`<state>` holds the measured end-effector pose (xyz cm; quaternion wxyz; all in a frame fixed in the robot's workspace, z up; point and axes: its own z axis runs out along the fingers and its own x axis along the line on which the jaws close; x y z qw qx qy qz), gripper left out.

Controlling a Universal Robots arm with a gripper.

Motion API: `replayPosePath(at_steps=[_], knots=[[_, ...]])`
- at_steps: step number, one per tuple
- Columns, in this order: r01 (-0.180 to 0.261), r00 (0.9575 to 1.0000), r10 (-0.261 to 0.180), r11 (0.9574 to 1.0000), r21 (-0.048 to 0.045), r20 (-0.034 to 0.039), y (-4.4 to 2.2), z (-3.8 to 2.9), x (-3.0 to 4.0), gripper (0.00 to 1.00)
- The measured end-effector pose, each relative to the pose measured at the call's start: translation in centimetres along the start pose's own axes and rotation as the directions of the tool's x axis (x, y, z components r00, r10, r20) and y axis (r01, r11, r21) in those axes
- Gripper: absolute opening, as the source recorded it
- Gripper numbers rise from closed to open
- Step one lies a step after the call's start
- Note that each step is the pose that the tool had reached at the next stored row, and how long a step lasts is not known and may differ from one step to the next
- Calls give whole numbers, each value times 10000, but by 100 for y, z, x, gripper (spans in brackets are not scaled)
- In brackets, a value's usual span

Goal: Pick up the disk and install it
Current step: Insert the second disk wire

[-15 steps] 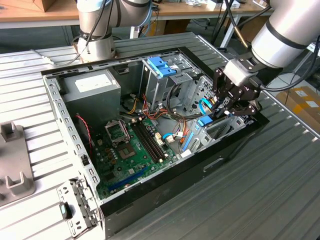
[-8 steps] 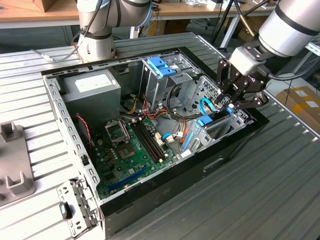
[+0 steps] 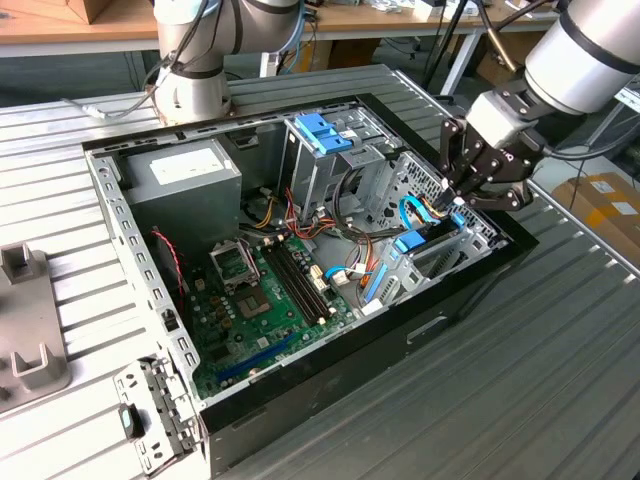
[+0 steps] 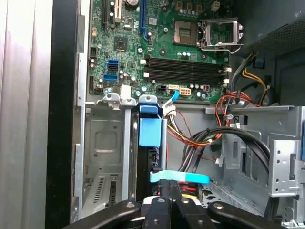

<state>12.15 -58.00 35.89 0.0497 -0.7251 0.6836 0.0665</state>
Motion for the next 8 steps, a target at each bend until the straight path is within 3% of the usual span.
replayPosePath(at_steps=[8], knots=[[-3,10000,3,10000,-14,4,-21,-1,3,10]])
